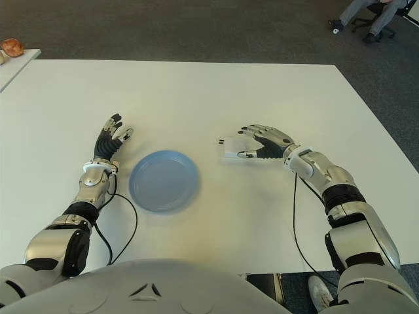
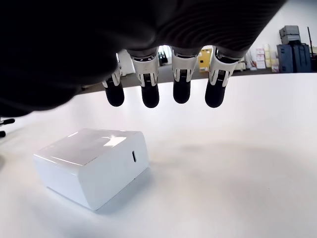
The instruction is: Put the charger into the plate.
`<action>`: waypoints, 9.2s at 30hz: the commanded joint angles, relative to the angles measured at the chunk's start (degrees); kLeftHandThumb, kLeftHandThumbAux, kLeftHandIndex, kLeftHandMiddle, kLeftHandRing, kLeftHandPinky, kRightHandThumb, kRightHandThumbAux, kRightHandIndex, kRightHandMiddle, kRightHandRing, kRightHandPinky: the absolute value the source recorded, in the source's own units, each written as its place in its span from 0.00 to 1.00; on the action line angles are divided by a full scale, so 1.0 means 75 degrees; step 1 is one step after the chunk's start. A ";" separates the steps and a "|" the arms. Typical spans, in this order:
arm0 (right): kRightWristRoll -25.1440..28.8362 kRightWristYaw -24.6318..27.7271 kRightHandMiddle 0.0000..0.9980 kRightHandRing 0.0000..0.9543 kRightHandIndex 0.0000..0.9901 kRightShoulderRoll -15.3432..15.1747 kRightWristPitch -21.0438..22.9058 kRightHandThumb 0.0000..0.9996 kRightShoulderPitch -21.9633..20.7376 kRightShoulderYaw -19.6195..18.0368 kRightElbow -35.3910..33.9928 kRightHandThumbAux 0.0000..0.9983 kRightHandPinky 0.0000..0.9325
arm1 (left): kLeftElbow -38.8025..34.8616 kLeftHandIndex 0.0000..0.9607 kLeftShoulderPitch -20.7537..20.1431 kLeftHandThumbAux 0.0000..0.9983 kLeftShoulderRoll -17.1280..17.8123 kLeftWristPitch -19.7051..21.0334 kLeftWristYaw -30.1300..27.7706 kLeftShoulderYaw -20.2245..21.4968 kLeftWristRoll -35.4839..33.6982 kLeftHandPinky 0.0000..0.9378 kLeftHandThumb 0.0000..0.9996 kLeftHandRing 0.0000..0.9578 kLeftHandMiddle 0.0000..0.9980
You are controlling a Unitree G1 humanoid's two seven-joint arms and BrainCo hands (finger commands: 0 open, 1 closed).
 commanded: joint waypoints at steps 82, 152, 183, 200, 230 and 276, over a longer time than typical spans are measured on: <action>-0.1294 -0.2121 0.00 0.00 0.00 0.1312 0.0745 0.28 -0.1126 0.1969 0.2827 0.13 0.00 | -0.0400 0.00 0.1108 0.70 -0.0344 0.1027 0.0072 -0.0267 0.0006 0.05 0.00 0.00 0.00; -0.1385 -0.3366 0.00 0.00 0.00 0.1369 0.0705 0.25 -0.1366 0.2513 0.3578 0.28 0.02 | -0.0448 0.01 0.1128 0.65 -0.0303 0.1051 -0.0062 -0.0352 0.0049 0.04 0.00 0.01 0.02; -0.1541 -0.3074 0.83 0.86 0.45 0.1285 0.0620 0.70 -0.1623 0.2691 0.3659 0.70 0.92 | -0.0373 0.01 0.1043 0.60 -0.0459 0.0956 -0.0037 -0.0332 0.0032 0.04 0.00 0.01 0.03; -0.1564 -0.4232 0.90 0.92 0.44 0.1245 0.0738 0.72 -0.1632 0.2628 0.3619 0.71 0.95 | -0.0081 0.02 0.0823 0.59 -0.0504 0.0856 0.0006 -0.0318 0.0053 0.03 0.00 0.02 0.04; -0.0863 -0.4018 0.90 0.93 0.44 0.0576 0.0203 0.73 -0.1765 0.1177 -0.0969 0.71 0.95 | 0.0178 0.03 0.0604 0.57 -0.0593 0.0968 -0.0035 -0.0275 0.0003 0.04 0.00 0.03 0.05; -0.0446 0.0172 0.87 0.91 0.45 0.2569 0.1747 0.72 0.0139 0.0506 -0.4774 0.71 0.93 | 0.0318 0.01 0.0455 0.59 -0.0832 0.0919 0.0058 -0.0205 -0.0075 0.03 0.00 0.03 0.04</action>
